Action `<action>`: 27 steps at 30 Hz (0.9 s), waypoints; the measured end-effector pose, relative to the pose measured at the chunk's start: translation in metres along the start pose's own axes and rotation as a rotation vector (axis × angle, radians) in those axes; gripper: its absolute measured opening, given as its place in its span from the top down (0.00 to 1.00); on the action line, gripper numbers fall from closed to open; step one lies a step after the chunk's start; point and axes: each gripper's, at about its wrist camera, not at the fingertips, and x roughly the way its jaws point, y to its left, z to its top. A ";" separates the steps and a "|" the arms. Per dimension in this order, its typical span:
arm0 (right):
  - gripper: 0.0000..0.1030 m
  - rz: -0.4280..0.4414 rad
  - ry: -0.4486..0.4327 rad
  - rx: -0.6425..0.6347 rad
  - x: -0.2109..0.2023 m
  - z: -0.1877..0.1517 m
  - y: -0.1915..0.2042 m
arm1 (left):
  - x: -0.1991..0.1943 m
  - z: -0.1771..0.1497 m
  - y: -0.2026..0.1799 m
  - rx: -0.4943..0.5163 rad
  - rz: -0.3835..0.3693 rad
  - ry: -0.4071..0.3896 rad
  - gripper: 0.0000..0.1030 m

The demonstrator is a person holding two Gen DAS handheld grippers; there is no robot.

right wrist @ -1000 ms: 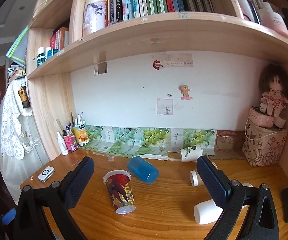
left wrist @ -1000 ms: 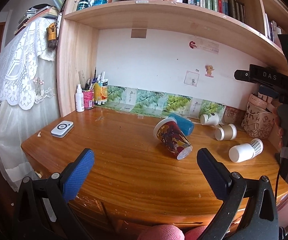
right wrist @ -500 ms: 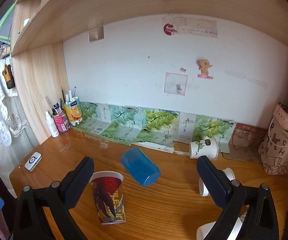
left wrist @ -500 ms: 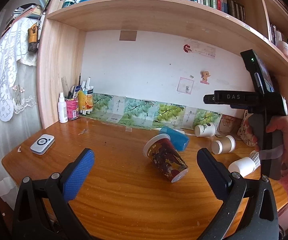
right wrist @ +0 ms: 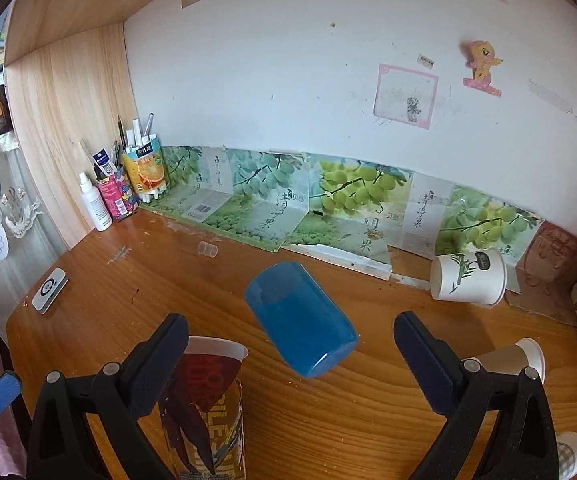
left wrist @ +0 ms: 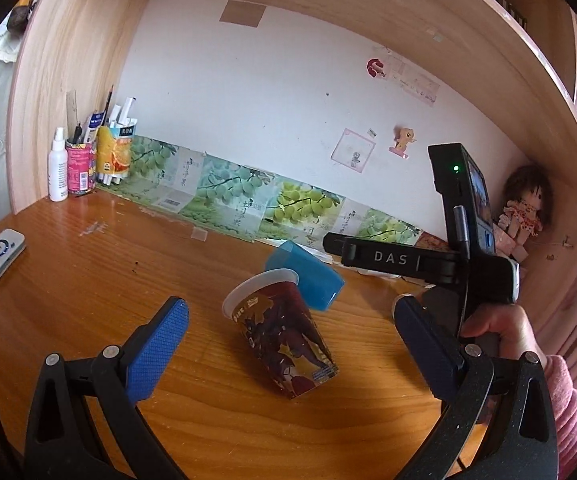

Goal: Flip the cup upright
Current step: 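Lower the open right tool over the blue cup's body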

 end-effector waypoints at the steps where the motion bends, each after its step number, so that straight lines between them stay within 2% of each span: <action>1: 0.00 0.005 0.004 0.001 0.006 0.000 -0.002 | 0.005 0.001 0.000 -0.006 -0.009 0.003 0.00; 5: 0.00 0.027 0.026 0.015 0.026 0.001 -0.011 | 0.024 0.007 0.001 -0.036 -0.036 0.015 0.00; 11: 0.00 0.091 0.071 0.079 0.048 0.000 -0.030 | 0.050 0.010 0.012 -0.146 -0.121 0.077 0.00; 16: 0.00 0.106 0.098 0.083 0.061 0.000 -0.036 | 0.063 0.007 0.018 -0.144 -0.148 0.098 0.00; 20: 0.00 0.114 0.121 0.054 0.070 -0.001 -0.035 | 0.071 0.004 0.025 -0.155 -0.198 0.121 0.00; 27: 0.00 0.132 0.152 0.010 0.086 -0.001 -0.029 | 0.075 0.001 0.029 -0.152 -0.228 0.092 0.00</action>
